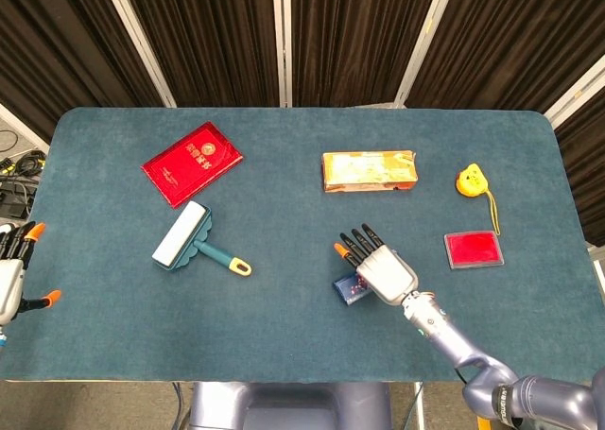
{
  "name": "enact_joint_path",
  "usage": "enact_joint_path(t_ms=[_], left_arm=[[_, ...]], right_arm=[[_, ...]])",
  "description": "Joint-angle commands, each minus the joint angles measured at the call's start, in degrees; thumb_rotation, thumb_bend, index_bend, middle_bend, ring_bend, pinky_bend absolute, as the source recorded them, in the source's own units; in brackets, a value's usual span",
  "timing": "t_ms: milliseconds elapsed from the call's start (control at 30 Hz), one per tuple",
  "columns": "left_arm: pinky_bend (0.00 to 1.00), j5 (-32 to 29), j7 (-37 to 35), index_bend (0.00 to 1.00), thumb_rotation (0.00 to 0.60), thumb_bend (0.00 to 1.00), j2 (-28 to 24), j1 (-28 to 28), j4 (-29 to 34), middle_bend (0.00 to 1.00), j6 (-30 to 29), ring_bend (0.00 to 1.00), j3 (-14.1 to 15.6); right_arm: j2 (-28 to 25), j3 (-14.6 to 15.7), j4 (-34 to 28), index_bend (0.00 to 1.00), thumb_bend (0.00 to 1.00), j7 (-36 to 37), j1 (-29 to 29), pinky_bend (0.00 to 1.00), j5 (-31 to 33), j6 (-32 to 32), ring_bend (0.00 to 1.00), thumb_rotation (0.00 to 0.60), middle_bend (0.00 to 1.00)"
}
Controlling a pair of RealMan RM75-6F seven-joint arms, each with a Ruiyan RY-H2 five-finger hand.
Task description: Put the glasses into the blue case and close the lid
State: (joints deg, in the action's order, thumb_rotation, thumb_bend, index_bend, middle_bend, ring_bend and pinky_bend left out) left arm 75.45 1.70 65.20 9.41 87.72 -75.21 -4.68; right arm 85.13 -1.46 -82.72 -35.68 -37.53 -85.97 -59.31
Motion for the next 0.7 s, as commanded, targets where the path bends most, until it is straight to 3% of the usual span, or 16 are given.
enact_joint_path(t_ms=[33,333,700], left_arm=[[0.0,0.1,0.4,0.0,0.6,0.0,0.1,0.0,0.1,0.0,-0.1,0.0,0.1],[0.0,-0.1,0.6,0.0,0.6,0.0,0.2,0.0,0.1,0.0,-0.1,0.0,0.0],[0.0,-0.3,0.6,0.0,0.6,0.0,0.3,0.1,-0.2,0.0,0.1,0.0,0.0]], right_arm=[[-1.3,-1.0,-2.6,0.0,0.11,1.3,0.2,0.0,-0.1,-1.0,0.0,0.6,0.0],[-7.3,-0.8,-9.1,0.0,0.1,1.8,-1.5,0.0,6.5,7.6,0.0,0.6,0.0],[-4.4,1.0,-2.3,0.0,0.1,6.2,-3.6,0.0,7.1,13.5,0.0,0.6,0.0]])
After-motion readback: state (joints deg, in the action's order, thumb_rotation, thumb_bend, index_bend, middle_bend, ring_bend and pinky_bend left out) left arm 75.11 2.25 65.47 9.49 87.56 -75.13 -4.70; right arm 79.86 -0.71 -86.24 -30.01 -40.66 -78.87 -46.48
